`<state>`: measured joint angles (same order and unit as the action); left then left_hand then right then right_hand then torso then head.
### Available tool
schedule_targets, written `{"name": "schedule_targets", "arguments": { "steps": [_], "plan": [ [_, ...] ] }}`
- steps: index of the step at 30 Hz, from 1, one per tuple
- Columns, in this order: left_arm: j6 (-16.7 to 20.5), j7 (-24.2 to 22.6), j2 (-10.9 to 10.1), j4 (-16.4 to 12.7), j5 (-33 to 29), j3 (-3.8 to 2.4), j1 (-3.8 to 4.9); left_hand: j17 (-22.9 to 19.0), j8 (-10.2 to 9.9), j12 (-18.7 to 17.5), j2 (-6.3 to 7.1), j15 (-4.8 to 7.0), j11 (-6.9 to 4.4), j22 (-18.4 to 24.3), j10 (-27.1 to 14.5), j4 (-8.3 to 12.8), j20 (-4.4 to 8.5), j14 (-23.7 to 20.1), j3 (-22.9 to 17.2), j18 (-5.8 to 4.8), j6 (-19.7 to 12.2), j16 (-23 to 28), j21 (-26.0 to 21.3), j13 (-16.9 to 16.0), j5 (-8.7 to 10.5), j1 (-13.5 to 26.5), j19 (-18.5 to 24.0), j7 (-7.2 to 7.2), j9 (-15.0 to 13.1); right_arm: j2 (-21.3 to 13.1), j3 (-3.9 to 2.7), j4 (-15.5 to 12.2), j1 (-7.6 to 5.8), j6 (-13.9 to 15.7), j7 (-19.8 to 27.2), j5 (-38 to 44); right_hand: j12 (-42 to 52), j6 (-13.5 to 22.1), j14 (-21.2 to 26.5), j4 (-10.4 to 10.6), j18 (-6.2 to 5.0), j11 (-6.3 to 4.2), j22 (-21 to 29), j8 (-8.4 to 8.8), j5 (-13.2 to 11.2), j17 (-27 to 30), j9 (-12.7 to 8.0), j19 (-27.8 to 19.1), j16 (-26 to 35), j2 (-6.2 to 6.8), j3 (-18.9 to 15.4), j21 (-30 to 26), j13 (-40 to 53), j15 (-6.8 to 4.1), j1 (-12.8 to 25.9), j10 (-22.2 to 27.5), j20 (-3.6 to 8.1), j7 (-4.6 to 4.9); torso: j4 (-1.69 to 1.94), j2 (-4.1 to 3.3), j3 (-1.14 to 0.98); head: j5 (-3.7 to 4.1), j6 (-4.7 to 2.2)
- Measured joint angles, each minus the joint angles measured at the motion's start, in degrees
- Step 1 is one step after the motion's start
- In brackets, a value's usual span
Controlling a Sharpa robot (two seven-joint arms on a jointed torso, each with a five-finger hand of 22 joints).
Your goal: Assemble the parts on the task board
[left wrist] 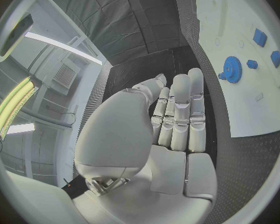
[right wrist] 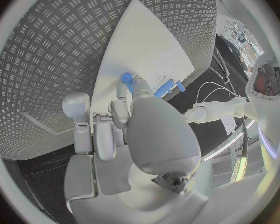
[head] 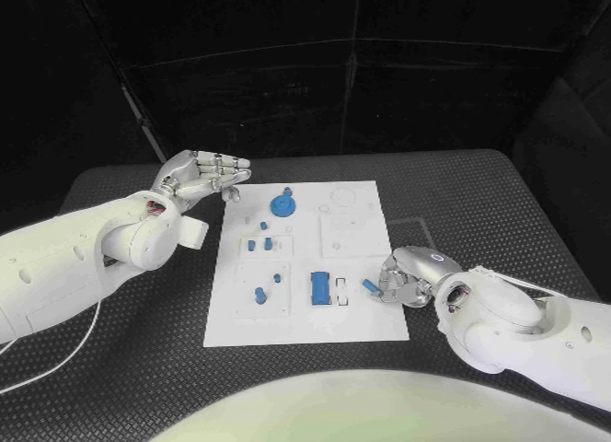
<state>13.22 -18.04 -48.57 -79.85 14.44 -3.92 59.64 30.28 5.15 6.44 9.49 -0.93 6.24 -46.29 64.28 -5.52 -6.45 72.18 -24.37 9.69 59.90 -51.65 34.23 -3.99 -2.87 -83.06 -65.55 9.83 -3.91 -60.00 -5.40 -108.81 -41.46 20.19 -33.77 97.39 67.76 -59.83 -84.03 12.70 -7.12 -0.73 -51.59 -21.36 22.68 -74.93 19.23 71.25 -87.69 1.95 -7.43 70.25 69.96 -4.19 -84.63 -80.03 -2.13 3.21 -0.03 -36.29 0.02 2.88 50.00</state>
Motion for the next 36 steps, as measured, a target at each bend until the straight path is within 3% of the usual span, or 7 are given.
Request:
{"name": "schedule_targets", "arguments": {
  "steps": [11,16,24,36],
  "plan": [
    [-0.08,0.04,0.06,0.0,-0.02,0.0,-0.01,-0.08,0.0,0.0,0.0,0.0,0.0,0.06,0.0,0.0,0.0,0.0,0.0,0.01,0.0,0.0,0.0,0.0,0.0,0.0,0.0,0.0,0.0,-0.63,0.28,-2.46,0.34,0.57,-1.99,-0.37,0.17,-0.52,0.01,3.18,-0.01,0.03,-2.36,1.09,7.96,0.01,0.0,0.83,-0.43,-0.09,2.69,0.82,2.01,-0.41,-0.83,0.0,0.38,-0.31,0.03,0.06,0.03,-0.03,0.0],
    [-0.1,0.08,0.06,-0.06,-0.04,0.0,-0.01,-0.07,0.0,0.0,0.0,0.0,0.0,0.06,0.0,0.0,0.0,0.0,0.0,0.0,0.0,0.0,0.0,0.0,0.0,0.0,0.0,0.0,0.0,-0.63,0.28,-3.36,0.34,2.82,-2.14,-2.74,0.17,-1.04,-0.02,3.7,0.0,0.56,-3.27,1.0,8.28,0.01,0.37,1.32,-0.94,-0.89,3.06,1.37,3.92,-0.45,0.39,-0.53,0.43,-0.4,0.04,0.04,0.04,-0.4,0.0],
    [-0.26,0.26,0.13,-0.16,-0.54,0.0,-0.02,-0.07,0.0,0.0,0.0,0.0,0.0,0.06,0.0,0.0,0.0,0.0,0.0,0.0,0.0,0.0,0.0,0.0,0.0,0.0,0.0,0.0,0.0,0.39,0.26,-3.61,0.32,6.97,-1.63,-7.06,4.41,-1.24,-0.03,3.76,0.0,0.88,-3.55,0.92,8.99,0.01,0.93,1.47,-0.96,-0.3,3.12,1.38,4.61,-0.45,2.47,-0.84,0.58,-0.61,0.03,0.01,0.05,-0.77,0.0],
    [-0.35,0.41,0.08,-0.3,-0.99,0.0,-0.02,-0.06,0.0,0.0,0.0,0.0,0.0,0.05,0.0,0.0,0.0,0.0,0.0,0.0,0.0,0.0,0.0,0.0,0.0,0.0,0.0,0.0,0.0,3.25,0.25,-2.14,0.32,8.64,-0.77,-11.54,4.5,-1.42,-0.02,3.76,0.0,0.88,-3.6,1.19,9.54,0.01,0.92,1.46,-0.96,-0.15,3.11,1.6,4.51,-0.45,3.39,-0.84,0.58,-0.44,0.01,0.01,0.05,-0.85,0.0]
  ]
}}
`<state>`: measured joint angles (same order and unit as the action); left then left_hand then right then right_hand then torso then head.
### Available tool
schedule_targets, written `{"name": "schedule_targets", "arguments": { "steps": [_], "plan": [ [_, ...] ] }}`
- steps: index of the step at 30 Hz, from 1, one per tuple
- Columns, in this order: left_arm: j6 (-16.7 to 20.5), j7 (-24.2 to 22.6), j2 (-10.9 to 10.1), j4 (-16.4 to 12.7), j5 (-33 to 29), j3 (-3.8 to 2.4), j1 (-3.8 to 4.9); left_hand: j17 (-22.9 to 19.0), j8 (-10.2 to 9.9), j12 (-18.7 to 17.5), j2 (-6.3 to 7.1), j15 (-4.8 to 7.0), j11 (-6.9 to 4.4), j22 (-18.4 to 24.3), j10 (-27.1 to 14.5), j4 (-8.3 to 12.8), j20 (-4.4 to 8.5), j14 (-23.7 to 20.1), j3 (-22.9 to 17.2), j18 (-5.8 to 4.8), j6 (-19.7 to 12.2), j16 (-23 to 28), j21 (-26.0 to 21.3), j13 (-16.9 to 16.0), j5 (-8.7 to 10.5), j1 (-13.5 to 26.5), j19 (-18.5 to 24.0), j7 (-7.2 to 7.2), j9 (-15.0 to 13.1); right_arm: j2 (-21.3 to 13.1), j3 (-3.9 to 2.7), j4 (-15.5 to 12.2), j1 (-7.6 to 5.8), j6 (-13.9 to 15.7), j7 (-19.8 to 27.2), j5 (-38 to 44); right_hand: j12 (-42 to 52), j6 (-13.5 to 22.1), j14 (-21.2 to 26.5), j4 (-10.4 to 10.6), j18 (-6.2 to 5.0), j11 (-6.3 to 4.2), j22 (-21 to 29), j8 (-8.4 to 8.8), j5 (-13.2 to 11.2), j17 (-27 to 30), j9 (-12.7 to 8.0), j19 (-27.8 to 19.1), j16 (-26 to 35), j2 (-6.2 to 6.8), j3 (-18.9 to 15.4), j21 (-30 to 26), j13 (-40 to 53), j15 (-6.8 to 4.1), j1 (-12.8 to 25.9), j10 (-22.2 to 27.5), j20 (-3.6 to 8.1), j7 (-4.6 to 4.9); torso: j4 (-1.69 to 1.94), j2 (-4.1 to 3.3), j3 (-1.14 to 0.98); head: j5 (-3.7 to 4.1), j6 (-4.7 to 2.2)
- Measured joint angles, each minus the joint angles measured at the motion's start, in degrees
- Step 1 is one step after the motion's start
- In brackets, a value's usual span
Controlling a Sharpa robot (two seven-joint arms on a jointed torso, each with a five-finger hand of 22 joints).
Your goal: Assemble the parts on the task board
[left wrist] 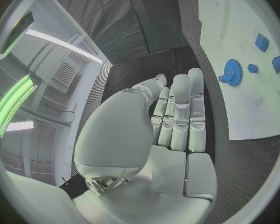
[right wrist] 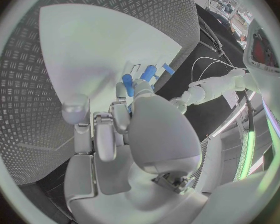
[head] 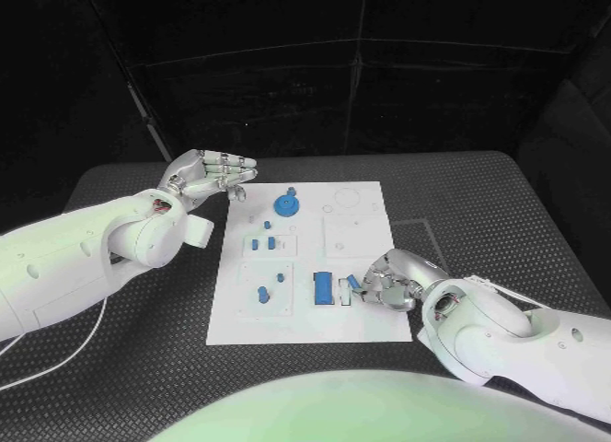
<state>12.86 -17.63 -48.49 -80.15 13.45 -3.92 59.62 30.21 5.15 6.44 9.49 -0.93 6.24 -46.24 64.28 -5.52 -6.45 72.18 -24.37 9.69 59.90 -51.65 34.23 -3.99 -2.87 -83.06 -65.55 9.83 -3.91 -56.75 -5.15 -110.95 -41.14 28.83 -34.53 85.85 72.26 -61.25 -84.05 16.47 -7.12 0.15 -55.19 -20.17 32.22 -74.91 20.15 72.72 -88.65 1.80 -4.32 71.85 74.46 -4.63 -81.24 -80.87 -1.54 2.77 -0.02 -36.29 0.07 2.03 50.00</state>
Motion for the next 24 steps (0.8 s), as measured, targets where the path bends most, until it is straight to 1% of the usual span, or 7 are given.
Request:
{"name": "schedule_targets", "arguments": {
  "steps": [6,9,11,14,15,22,24],
  "plan": [
    [-0.04,0.05,0.03,-0.07,-0.12,0.0,0.0,0.0,0.0,0.0,0.0,0.0,0.0,0.0,0.0,0.1,0.0,0.0,-0.1,0.0,0.0,0.0,0.0,0.0,0.0,0.0,0.0,0.0,0.0,1.2,0.0,1.08,-0.01,-0.28,0.21,-2.1,0.0,-0.02,0.0,0.15,0.0,-0.02,-0.07,0.06,0.42,0.0,0.09,0.0,0.0,0.03,0.15,0.0,0.31,0.0,0.8,-0.02,0.0,-0.02,0.0,-0.01,0.02,-0.12,0.0],
    [-0.05,0.08,0.05,-0.08,-0.14,0.0,0.0,0.0,0.0,0.0,0.0,0.0,0.0,0.0,0.0,0.16,0.0,0.0,-0.16,0.0,0.0,0.0,0.0,0.0,0.0,0.0,0.0,0.0,0.0,1.62,0.0,1.38,-0.01,-0.51,0.26,-2.78,0.0,-0.51,0.0,0.15,0.0,-0.27,-0.07,0.43,2.44,0.0,0.26,0.0,0.0,0.31,0.15,0.0,0.49,0.0,1.96,-0.43,0.0,-0.14,0.0,-0.01,0.02,-0.14,0.0],
    [-0.06,0.09,0.05,-0.09,-0.16,0.0,0.0,0.0,0.0,0.0,0.0,0.0,0.0,0.0,0.0,0.16,0.0,0.0,-0.16,0.0,0.0,0.0,0.0,0.0,0.0,0.0,0.0,0.0,0.0,1.85,0.0,1.56,-0.01,-0.72,0.28,-3.19,0.0,-0.56,0.0,0.15,0.0,-0.27,-0.11,0.43,2.92,0.0,0.31,0.0,0.0,0.16,0.15,0.0,0.57,0.0,2.13,-0.44,0.0,-0.2,0.0,-0.02,0.02,-0.1,0.0],
    [-0.07,0.1,0.06,-0.1,-0.17,0.0,0.0,0.0,0.0,0.0,0.0,0.0,0.0,0.0,0.0,0.16,0.0,0.0,-0.16,0.0,0.0,0.0,0.0,0.0,0.0,0.0,0.0,0.0,0.0,2.11,0.0,1.77,-0.01,-1.05,0.28,-3.63,0.0,-0.59,0.01,0.15,0.0,-0.27,-0.15,0.43,2.95,0.0,0.42,0.0,0.0,0.29,0.15,0.0,0.58,0.0,2.39,-0.44,0.0,-0.22,-0.01,-0.03,0.0,-0.06,0.0],
    [-0.07,0.11,0.06,-0.11,-0.18,0.0,0.0,0.0,0.0,0.0,0.0,0.0,0.0,-0.01,0.0,0.16,0.0,0.0,-0.16,0.0,0.0,0.0,0.0,0.0,0.0,0.0,0.0,0.0,0.0,2.18,0.0,1.82,-0.01,-1.15,0.28,-3.75,0.0,-0.61,0.01,0.23,0.0,-0.65,-0.14,0.43,2.95,0.01,0.55,0.0,0.0,0.44,0.08,0.0,0.57,0.0,2.57,-0.83,0.0,-0.24,-0.02,-0.03,-0.01,-0.05,0.0],
    [-0.08,0.14,0.11,-0.13,-0.21,0.0,0.0,-0.06,0.0,0.0,0.0,0.0,0.0,-0.01,0.0,0.16,0.0,0.0,-0.15,0.0,0.0,0.0,0.0,0.0,0.0,0.0,0.0,0.0,0.0,2.57,-0.08,2.08,-0.08,-1.78,0.28,-4.21,0.01,-0.81,0.01,0.22,-0.01,-0.87,-0.14,0.71,3.28,0.01,0.64,0.0,0.0,0.3,-0.42,0.0,0.56,0.0,3.91,-1.05,0.0,-0.41,-0.05,-0.02,-0.02,-0.1,0.0],
    [-0.08,0.15,0.13,-0.12,-0.22,-0.01,0.0,-0.06,0.0,0.0,0.0,0.0,0.0,-0.01,0.0,0.16,0.0,0.0,-0.16,0.0,0.0,0.0,0.0,0.0,0.0,0.0,0.0,0.0,0.0,2.71,-0.07,2.09,-0.08,-1.95,0.28,-4.3,0.0,-0.98,0.01,0.21,0.0,-1.18,-0.14,0.71,2.47,0.01,0.64,0.0,0.0,0.45,-1.06,0.0,0.55,0.0,4.68,-1.35,0.0,-0.25,-0.06,-0.02,-0.03,-0.12,0.0]
  ]
}}
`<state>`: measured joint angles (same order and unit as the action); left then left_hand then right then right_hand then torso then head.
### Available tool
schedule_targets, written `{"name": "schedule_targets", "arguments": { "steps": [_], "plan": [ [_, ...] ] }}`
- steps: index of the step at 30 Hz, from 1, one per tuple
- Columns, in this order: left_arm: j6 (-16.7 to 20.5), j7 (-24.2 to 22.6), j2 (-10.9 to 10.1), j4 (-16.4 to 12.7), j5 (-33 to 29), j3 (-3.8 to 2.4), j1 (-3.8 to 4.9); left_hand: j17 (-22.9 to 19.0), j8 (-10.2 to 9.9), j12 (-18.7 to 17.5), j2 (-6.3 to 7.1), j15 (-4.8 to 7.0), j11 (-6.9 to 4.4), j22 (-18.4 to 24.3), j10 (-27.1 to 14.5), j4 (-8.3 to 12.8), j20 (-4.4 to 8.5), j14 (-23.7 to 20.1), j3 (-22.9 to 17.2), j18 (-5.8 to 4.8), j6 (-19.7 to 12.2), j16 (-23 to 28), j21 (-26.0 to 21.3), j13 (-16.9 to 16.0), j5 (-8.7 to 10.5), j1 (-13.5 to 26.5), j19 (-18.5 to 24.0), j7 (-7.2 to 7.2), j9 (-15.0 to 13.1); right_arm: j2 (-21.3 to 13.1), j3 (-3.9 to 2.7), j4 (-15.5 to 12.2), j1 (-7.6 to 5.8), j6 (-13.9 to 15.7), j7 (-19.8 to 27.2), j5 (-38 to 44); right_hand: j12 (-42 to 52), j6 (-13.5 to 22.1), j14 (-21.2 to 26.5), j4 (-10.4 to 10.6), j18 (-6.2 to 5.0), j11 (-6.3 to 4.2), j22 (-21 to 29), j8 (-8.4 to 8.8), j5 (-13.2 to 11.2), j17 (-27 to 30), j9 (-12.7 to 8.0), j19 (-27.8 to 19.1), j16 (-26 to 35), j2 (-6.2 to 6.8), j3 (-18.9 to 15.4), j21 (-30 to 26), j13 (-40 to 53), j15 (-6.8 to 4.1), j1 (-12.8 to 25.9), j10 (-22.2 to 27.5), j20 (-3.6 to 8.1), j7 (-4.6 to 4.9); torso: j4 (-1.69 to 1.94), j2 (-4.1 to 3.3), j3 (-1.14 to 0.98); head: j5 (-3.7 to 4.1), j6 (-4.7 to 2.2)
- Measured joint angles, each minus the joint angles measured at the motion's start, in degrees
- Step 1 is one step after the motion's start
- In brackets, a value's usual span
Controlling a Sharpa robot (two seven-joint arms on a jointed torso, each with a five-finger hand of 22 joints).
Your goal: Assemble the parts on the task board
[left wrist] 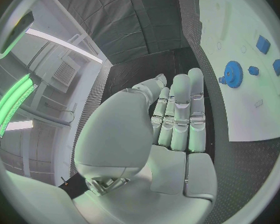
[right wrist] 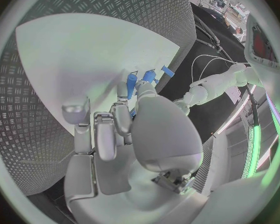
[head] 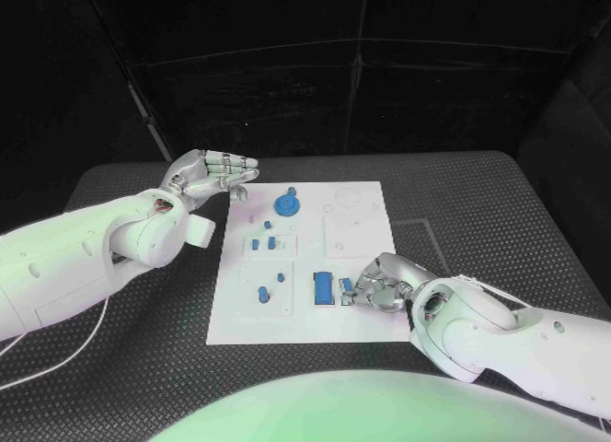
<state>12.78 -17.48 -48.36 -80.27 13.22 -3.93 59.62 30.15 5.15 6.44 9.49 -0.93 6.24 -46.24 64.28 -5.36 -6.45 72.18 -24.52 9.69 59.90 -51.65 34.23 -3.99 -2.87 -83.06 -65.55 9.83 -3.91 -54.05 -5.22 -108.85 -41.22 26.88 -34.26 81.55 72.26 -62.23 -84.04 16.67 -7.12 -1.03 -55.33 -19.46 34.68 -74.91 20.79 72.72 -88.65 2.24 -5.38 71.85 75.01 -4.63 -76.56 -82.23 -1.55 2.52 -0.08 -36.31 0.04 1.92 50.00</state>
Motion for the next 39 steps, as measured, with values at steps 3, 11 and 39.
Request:
{"name": "schedule_targets", "arguments": {
  "steps": [3,11,39],
  "plan": [
    [-0.01,0.02,0.06,0.03,-0.01,0.0,0.0,0.0,0.0,0.0,0.0,0.0,0.0,0.0,0.0,0.0,0.0,0.0,0.0,0.0,0.0,0.0,0.0,0.0,0.0,0.0,0.0,0.0,0.0,0.12,0.05,0.05,0.02,-0.24,0.0,-0.11,0.0,0.0,0.0,0.01,0.0,-0.5,0.0,0.38,-2.82,0.0,0.13,0.0,0.0,-0.25,-0.73,0.0,-0.01,0.0,1.46,-0.49,0.0,0.0,-0.01,0.02,-0.02,-0.01,0.0],
    [-0.09,0.05,0.17,0.09,-0.03,0.0,0.0,0.0,0.0,0.22,0.0,0.0,0.0,0.0,0.0,0.16,0.0,0.0,0.16,0.0,0.0,0.0,0.0,0.0,0.0,0.0,0.0,0.0,0.0,0.24,0.06,0.19,0.05,-0.45,0.04,-0.4,-1.04,-0.17,0.0,0.11,0.0,-0.28,0.51,0.92,-9.1,0.0,0.5,0.0,0.0,-0.54,-3.61,0.0,-0.88,0.0,6.43,-0.28,0.0,0.17,-0.05,0.04,-0.02,0.09,0.0],
    [-0.23,0.16,0.03,0.25,-0.07,0.0,0.0,-0.06,0.0,0.22,0.0,0.0,0.0,0.0,0.0,0.16,0.0,0.0,0.16,0.0,0.0,0.0,0.0,0.0,0.0,0.0,0.0,0.0,0.0,-2.42,0.06,-1.01,0.05,-0.51,3.32,-1.36,-1.27,0.04,0.0,-0.39,-0.01,-0.28,0.72,1.28,-19.34,-0.03,1.98,-0.22,0.0,-0.53,-5.75,-0.24,-0.9,0.01,5.76,-0.27,-0.21,0.39,-0.12,0.12,-0.05,-0.04,0.0]
  ]
}}
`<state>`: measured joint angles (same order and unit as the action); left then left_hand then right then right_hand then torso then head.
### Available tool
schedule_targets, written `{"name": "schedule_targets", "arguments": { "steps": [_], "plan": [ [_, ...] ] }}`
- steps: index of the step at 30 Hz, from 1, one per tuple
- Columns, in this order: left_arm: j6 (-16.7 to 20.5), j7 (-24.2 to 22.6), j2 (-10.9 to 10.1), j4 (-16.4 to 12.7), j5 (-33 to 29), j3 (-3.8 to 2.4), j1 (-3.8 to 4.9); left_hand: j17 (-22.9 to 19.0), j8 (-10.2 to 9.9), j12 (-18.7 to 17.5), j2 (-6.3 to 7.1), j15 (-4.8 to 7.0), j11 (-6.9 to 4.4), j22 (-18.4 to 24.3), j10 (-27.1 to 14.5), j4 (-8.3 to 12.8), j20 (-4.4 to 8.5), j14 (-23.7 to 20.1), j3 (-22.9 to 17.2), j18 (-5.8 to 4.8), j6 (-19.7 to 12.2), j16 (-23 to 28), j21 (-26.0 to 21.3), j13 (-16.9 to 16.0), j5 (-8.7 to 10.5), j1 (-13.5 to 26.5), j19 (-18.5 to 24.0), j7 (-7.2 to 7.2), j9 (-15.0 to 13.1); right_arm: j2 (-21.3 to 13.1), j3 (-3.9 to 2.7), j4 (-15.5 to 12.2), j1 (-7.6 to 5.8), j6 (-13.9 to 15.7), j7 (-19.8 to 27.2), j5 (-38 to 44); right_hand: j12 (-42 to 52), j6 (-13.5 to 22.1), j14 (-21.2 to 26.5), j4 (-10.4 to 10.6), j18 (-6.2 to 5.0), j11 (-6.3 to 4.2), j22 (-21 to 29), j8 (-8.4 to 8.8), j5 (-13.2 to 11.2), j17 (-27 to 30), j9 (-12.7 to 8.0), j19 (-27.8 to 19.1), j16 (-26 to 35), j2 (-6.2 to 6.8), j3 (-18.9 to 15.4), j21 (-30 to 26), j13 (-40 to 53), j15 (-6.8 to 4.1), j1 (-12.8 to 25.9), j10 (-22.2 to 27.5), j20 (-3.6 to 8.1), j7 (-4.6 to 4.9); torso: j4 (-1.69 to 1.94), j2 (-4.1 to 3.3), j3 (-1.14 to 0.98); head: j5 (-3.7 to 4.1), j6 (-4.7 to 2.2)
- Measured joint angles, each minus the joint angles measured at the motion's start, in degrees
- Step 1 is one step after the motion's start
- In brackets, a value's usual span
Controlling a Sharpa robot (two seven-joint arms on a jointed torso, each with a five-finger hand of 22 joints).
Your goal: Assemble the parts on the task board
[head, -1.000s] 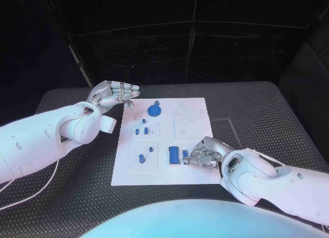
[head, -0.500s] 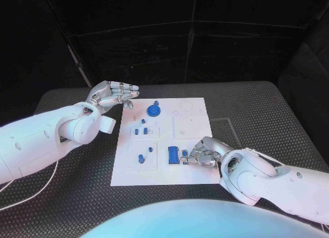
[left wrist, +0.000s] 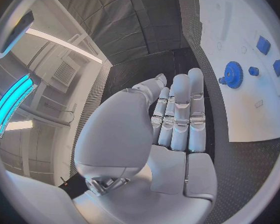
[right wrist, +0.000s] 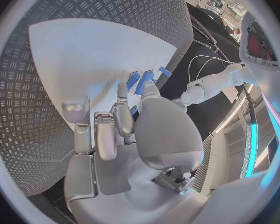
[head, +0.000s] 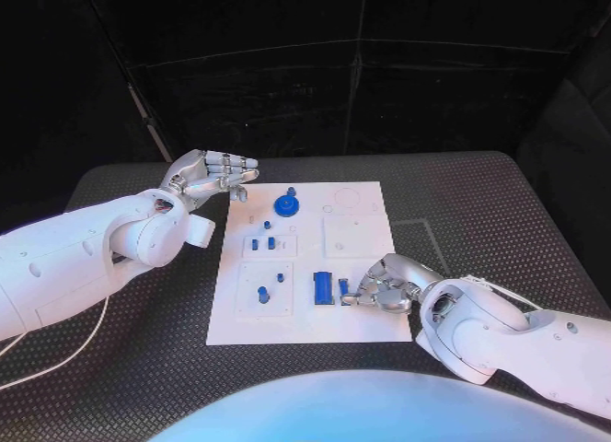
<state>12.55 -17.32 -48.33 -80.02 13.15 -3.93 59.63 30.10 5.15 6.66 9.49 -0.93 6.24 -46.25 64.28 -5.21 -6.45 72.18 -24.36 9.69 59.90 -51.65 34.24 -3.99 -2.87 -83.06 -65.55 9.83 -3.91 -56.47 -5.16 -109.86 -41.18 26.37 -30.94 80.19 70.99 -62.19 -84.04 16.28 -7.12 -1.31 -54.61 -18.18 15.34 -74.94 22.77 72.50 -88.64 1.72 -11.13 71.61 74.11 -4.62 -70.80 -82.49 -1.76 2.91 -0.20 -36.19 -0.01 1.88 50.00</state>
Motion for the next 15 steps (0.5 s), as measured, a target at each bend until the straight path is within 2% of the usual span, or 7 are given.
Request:
{"name": "schedule_targets", "arguments": {
  "steps": [5,11,15],
  "plan": [
    [-0.01,0.0,0.01,0.04,0.0,0.0,0.0,0.0,0.0,0.0,0.0,0.0,0.0,0.0,0.0,0.0,0.0,0.0,0.0,0.0,0.0,0.0,0.0,0.0,0.0,0.0,0.0,0.0,0.0,-0.25,0.0,0.11,0.0,-0.34,0.95,-0.24,0.0,0.0,0.0,0.0,0.0,0.0,0.0,0.0,0.0,0.0,0.1,0.0,0.0,0.16,0.0,0.0,0.0,0.0,-0.16,0.0,0.0,0.0,0.02,0.0,0.02,0.1,0.0],
    [-0.02,0.01,0.01,0.05,-0.01,0.0,0.0,0.0,0.0,0.0,0.0,0.0,0.0,0.0,0.0,0.0,0.0,0.0,0.0,0.0,0.0,0.0,0.0,0.0,0.0,0.0,0.0,0.0,0.0,-0.06,0.0,0.86,0.0,-0.89,1.36,-0.4,0.0,0.0,0.0,0.0,0.01,0.0,0.0,0.0,0.0,0.01,0.33,0.0,0.0,-0.64,0.0,0.0,0.19,0.0,-1.44,0.0,0.0,0.0,0.14,-0.03,0.03,0.11,0.0],
    [-0.02,0.02,-0.01,0.05,-0.01,0.0,0.0,0.01,0.0,0.0,0.0,0.0,0.0,0.0,0.0,0.0,0.0,0.0,0.0,0.0,0.0,0.0,0.0,0.0,0.0,0.0,0.0,0.0,0.0,0.09,0.0,1.44,0.0,-1.36,1.38,-0.48,0.01,0.0,0.0,-0.05,0.0,0.01,-0.08,0.0,0.0,0.01,0.52,0.0,0.0,-0.64,0.04,0.0,0.34,0.0,-3.05,0.01,0.0,0.0,0.17,-0.1,0.05,-0.05,0.0]
  ]
}}
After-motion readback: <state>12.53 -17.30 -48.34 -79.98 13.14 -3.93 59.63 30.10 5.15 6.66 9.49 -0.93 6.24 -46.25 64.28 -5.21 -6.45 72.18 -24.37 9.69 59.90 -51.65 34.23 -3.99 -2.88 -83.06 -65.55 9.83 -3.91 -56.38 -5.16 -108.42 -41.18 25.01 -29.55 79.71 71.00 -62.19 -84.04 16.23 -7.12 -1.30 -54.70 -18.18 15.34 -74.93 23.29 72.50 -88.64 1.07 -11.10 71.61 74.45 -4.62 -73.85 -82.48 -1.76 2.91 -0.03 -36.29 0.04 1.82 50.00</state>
